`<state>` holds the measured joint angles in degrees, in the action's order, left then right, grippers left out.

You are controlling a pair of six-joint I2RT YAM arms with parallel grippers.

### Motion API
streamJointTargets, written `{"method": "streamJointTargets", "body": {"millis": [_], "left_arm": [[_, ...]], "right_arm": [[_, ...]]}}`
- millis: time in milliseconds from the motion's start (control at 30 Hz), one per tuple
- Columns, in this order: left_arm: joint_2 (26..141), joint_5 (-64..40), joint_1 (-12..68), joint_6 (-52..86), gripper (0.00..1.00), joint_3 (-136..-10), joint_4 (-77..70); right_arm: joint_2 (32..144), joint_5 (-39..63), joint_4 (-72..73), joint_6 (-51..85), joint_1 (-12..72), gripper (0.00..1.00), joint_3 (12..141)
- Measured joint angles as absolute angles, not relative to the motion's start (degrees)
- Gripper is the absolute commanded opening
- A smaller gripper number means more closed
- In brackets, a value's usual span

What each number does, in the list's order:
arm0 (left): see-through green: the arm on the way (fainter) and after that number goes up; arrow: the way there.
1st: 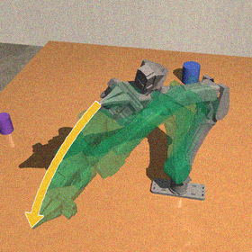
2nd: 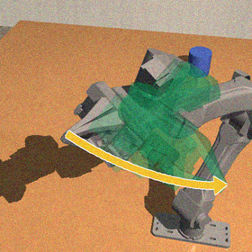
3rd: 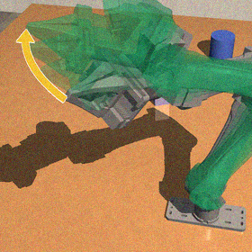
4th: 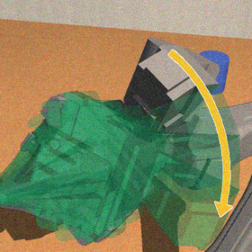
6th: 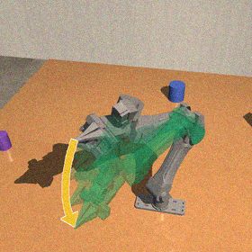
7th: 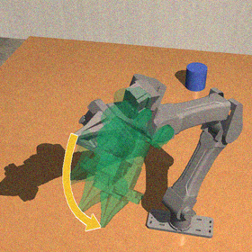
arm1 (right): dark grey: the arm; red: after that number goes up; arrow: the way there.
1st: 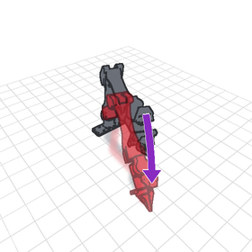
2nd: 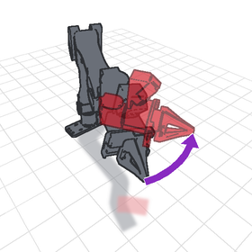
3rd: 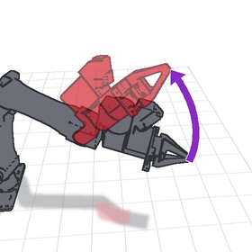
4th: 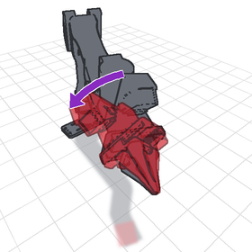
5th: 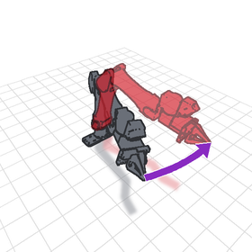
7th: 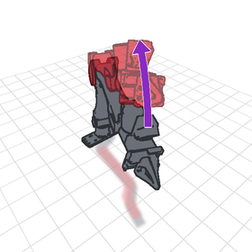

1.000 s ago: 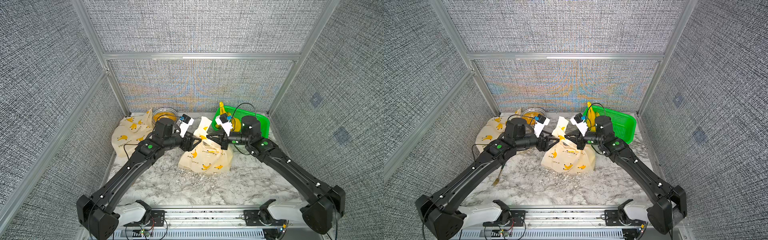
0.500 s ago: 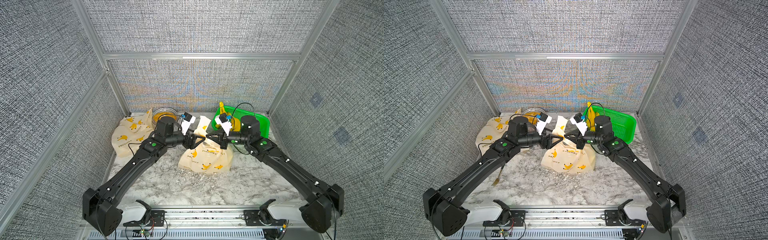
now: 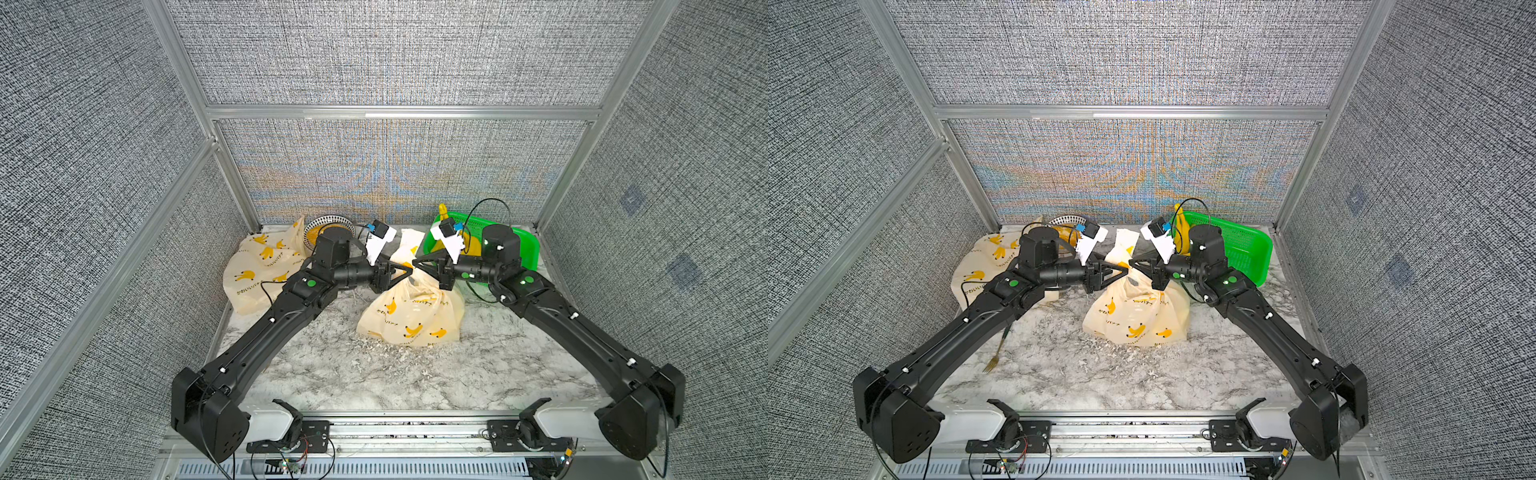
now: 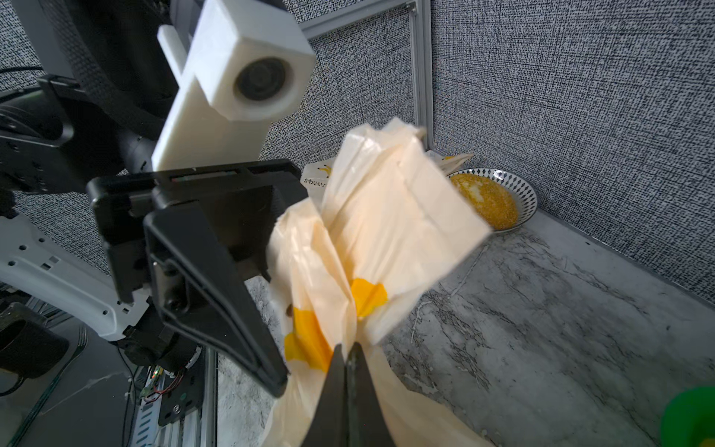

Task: Place the banana into a plastic bag & tie a knot
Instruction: Cross the plastic bag at the center of the board.

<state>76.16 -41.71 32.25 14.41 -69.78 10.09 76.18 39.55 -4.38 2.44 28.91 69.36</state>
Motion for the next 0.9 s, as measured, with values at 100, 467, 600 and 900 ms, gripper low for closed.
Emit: {"method": "streamJointTargets", "body": {"millis": [100,467,600,900], "left_arm": [[76.1,-41.6,32.2,14.4,0.24,-70.3,10.4],[77.1,-41.9,32.1,14.0,0.50,-71.9,12.2],[77.0,-41.9,32.1,13.8,0.46,-71.3,12.3],[77.3,-41.8,32.1,13.5,0.00,-71.0,13.0]], "right_arm": [[76.1,39.6,-4.5,2.4,28.9,0.00,69.2],[75.5,40.8,-5.8,1.3,28.9,0.00,68.6],[75.5,40.9,-6.8,0.9,28.9,0.00,68.2],[76.4,41.2,-7.4,0.7,29.1,0.15,68.6]]}}
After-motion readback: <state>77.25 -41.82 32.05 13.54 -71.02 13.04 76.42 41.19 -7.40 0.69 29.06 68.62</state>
